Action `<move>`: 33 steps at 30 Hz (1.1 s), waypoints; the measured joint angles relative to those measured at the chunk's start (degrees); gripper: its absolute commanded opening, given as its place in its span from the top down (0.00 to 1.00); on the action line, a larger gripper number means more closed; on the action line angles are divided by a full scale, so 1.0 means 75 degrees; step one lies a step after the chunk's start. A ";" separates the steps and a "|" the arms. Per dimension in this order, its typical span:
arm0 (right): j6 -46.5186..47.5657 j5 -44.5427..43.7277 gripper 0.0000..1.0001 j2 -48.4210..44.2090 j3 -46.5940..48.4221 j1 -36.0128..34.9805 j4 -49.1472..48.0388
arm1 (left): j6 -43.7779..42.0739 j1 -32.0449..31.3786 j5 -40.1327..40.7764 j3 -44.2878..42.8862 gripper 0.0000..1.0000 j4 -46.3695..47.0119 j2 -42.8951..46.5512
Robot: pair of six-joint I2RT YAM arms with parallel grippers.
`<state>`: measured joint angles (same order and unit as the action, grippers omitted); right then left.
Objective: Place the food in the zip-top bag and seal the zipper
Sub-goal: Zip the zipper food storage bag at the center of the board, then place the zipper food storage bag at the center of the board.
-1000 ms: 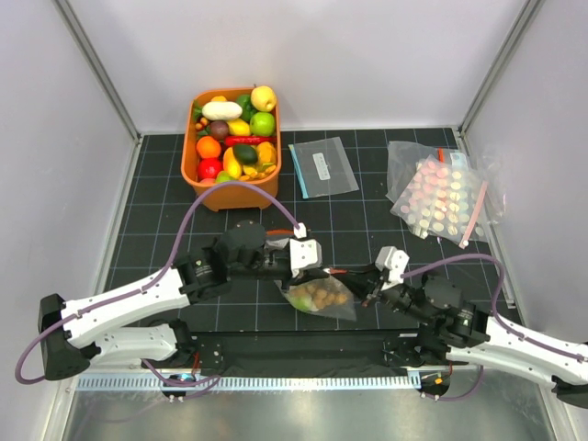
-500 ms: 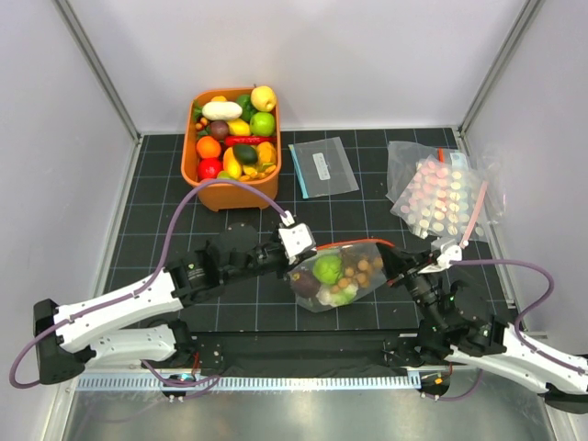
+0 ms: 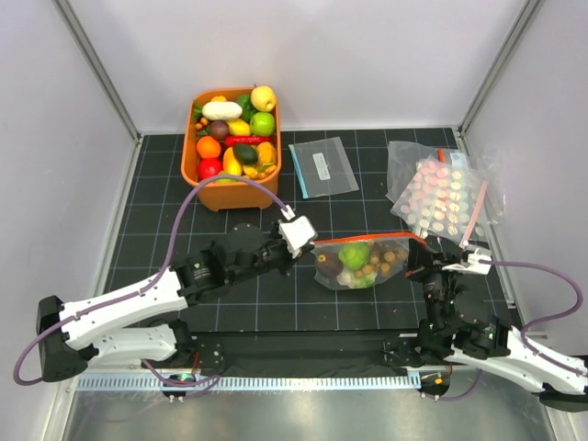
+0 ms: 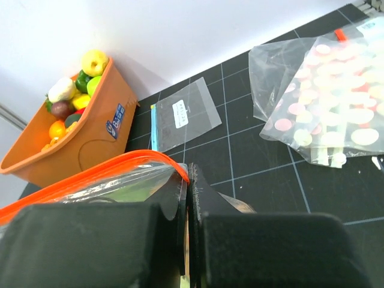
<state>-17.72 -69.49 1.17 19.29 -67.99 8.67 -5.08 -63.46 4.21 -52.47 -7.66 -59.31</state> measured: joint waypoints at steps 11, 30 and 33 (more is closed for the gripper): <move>-0.0052 0.0087 0.99 0.0536 -0.0114 -0.0023 -0.0527 | 0.0691 0.0309 0.0781 0.0029 1.00 0.0067 -0.0152; 0.0006 0.5027 0.99 0.7938 0.2716 0.3314 -0.2617 | 0.3824 0.2072 0.4199 0.0291 1.00 -0.0490 0.0029; -0.0058 0.5432 0.99 0.8970 0.3453 0.3381 -0.2696 | 0.4540 0.2471 0.4648 0.0283 1.00 -0.0717 -0.0073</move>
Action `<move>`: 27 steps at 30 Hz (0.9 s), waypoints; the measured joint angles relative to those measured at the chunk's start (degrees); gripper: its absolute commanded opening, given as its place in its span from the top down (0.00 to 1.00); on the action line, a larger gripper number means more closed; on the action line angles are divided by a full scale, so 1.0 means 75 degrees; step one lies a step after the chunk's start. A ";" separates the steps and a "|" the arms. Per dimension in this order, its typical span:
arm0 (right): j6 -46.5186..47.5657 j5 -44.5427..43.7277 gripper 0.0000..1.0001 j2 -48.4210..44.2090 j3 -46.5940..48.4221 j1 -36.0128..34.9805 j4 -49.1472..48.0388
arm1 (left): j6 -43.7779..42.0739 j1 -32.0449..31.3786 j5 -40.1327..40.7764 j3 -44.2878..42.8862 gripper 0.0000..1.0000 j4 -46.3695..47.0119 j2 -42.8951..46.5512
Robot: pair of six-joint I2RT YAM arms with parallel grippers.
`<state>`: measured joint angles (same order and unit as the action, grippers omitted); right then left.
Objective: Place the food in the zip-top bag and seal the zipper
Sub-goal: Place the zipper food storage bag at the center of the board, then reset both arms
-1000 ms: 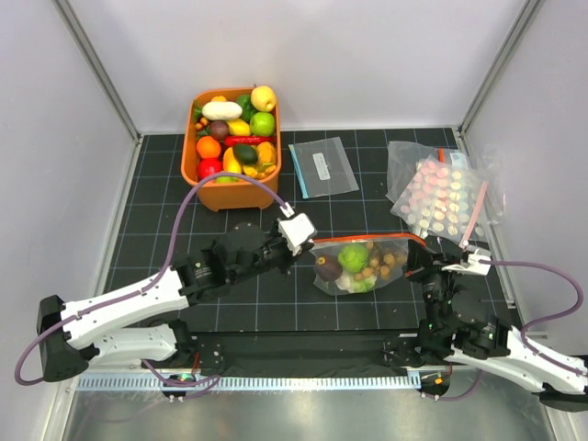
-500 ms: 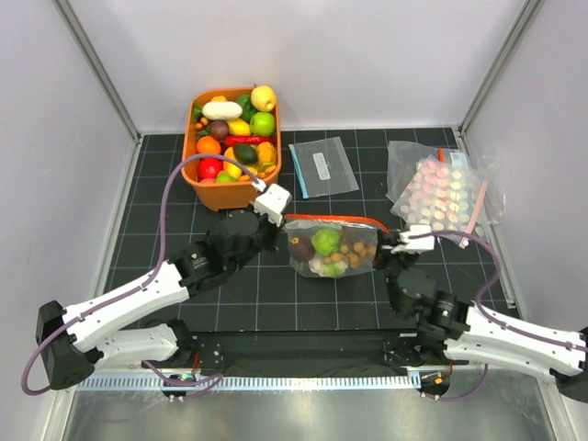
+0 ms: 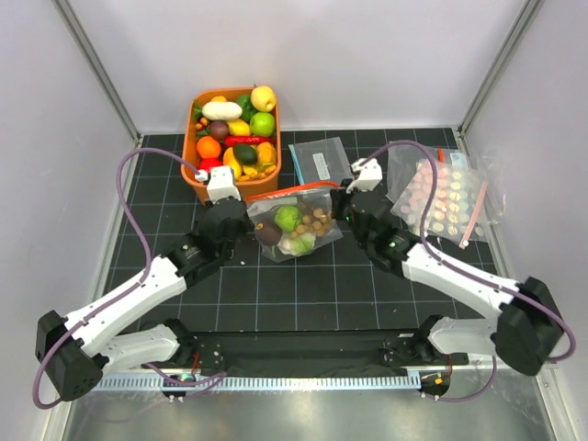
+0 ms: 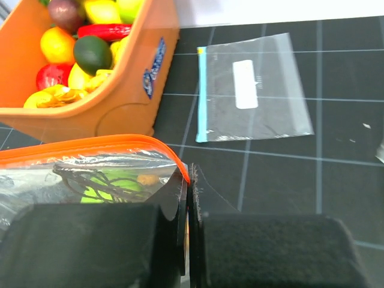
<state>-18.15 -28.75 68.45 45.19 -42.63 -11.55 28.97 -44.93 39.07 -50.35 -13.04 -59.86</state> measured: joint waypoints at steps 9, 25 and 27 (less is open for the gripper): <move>-0.0029 0.0189 0.17 0.1419 0.0764 0.0189 -0.0367 | 0.1346 0.0286 0.1422 0.0015 0.60 -0.0807 -0.0149; -0.1836 -0.1859 0.01 -0.0504 0.1268 0.0329 0.3185 | 0.1172 0.0166 0.0883 0.0428 0.00 -0.0597 0.1821; -0.2090 -0.2142 0.00 -0.1032 0.1008 0.0329 0.3381 | 0.1035 0.0154 0.0271 0.0574 0.00 -0.0265 0.1985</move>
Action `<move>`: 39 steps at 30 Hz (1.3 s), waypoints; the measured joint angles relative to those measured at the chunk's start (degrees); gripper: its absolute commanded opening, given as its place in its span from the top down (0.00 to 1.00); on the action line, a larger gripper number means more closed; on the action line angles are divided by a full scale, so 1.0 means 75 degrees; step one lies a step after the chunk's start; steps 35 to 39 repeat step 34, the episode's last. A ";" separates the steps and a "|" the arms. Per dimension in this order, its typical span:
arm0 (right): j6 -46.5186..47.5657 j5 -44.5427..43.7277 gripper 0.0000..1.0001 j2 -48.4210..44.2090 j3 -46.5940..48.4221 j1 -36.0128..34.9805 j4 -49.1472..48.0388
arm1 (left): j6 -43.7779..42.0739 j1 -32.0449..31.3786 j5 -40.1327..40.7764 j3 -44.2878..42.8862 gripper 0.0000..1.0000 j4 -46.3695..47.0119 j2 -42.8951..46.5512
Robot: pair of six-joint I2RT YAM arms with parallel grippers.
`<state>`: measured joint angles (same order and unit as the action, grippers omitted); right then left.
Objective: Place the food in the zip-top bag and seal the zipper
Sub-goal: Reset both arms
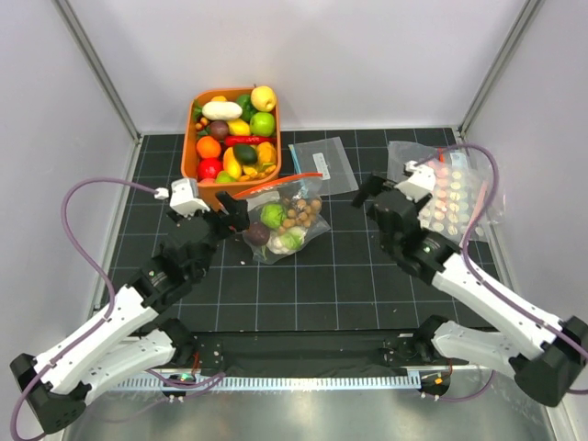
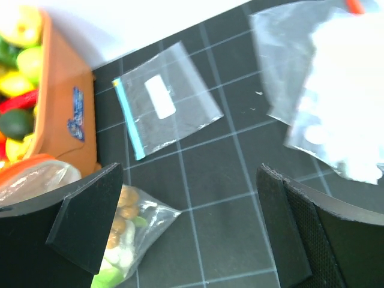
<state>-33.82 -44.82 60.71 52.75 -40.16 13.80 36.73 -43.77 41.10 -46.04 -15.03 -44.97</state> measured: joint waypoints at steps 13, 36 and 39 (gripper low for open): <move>-0.0099 -0.0277 0.00 -0.1845 -0.1714 0.0006 -0.0157 | -0.0396 -0.0006 -0.2189 0.0589 0.00 0.1271 0.0017; -0.0090 -0.0571 0.00 -0.2273 -0.1880 0.0006 -0.0408 | -0.0530 -0.0006 -0.2483 0.0589 0.00 0.1545 -0.0140; -0.0090 -0.0571 0.00 -0.2273 -0.1880 0.0006 -0.0408 | -0.0530 -0.0006 -0.2483 0.0589 0.00 0.1545 -0.0140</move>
